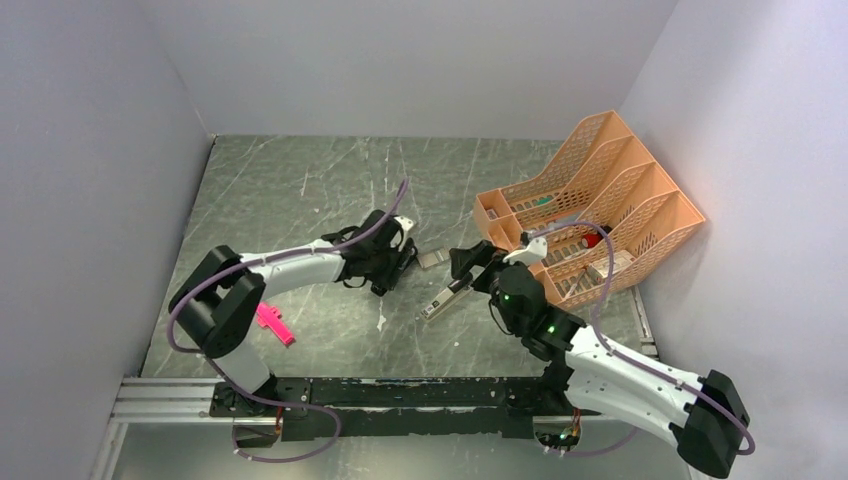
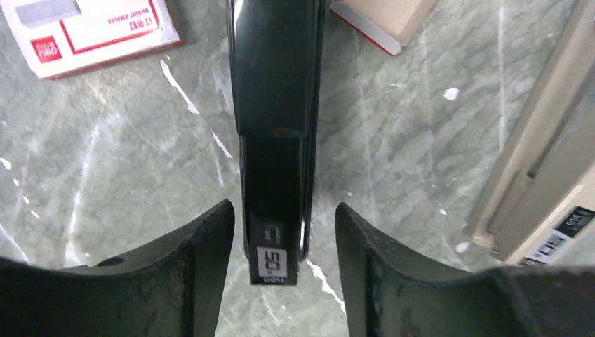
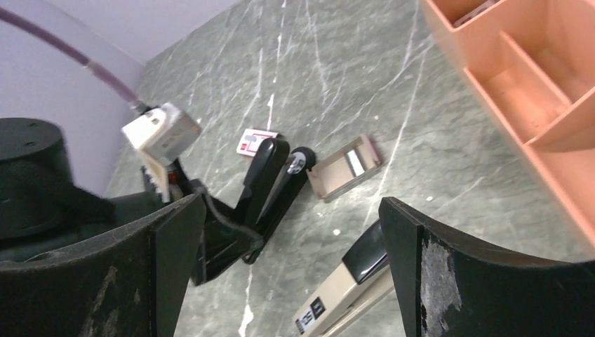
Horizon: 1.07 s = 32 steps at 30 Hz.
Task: Load the staples into the stapler
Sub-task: Place the stapler at the center of the board, then reset both arms
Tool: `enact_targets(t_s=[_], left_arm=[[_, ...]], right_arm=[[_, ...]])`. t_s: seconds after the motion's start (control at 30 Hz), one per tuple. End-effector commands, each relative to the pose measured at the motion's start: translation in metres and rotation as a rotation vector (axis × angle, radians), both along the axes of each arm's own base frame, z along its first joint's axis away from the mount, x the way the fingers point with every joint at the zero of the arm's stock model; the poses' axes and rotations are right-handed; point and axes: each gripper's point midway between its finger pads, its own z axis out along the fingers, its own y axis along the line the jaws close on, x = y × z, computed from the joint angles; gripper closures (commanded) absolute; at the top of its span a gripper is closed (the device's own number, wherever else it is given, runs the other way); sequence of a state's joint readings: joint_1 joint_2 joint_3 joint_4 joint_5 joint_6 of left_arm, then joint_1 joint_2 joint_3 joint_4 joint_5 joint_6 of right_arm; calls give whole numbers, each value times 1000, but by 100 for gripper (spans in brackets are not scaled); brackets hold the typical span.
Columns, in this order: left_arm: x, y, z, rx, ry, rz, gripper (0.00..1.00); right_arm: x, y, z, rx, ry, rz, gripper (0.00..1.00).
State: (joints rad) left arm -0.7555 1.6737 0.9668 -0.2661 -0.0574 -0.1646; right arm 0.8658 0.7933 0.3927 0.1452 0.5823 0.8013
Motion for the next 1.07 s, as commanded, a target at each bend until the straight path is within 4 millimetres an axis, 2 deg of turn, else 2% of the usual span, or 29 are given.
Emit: enact_targets(t_s=[0.0,0.1,0.17,0.3,0.47,0.57,0.73,0.97,1.03], left_arm=[[0,-4,38,-68,-75,30,35],[4,-3,79,-159,-174,59,13],[6,5,104,-217,-253,108,6],[1,44,152,-352,-439,280,5],[-18,100,189,-512,-597,501,6],[-34,125,198,-612,-663,566,8],[-51,158,186,-688,-698,681,9],[-60,178,179,-665,-708,737,8],[-61,182,178,-639,-710,744,7]], right_arm=[[7,-20,18,-130,-54,-62,0],[6,-25,31,-180,-80,-54,0],[4,-27,42,-205,-97,-39,0],[-2,-33,51,-281,-111,-11,0],[-4,-53,49,-346,-67,-75,0],[-8,-60,47,-338,-85,-86,0],[-16,-68,36,-296,-113,-90,0],[-21,-70,30,-278,-154,-63,0],[-20,-78,27,-294,-101,-118,0]])
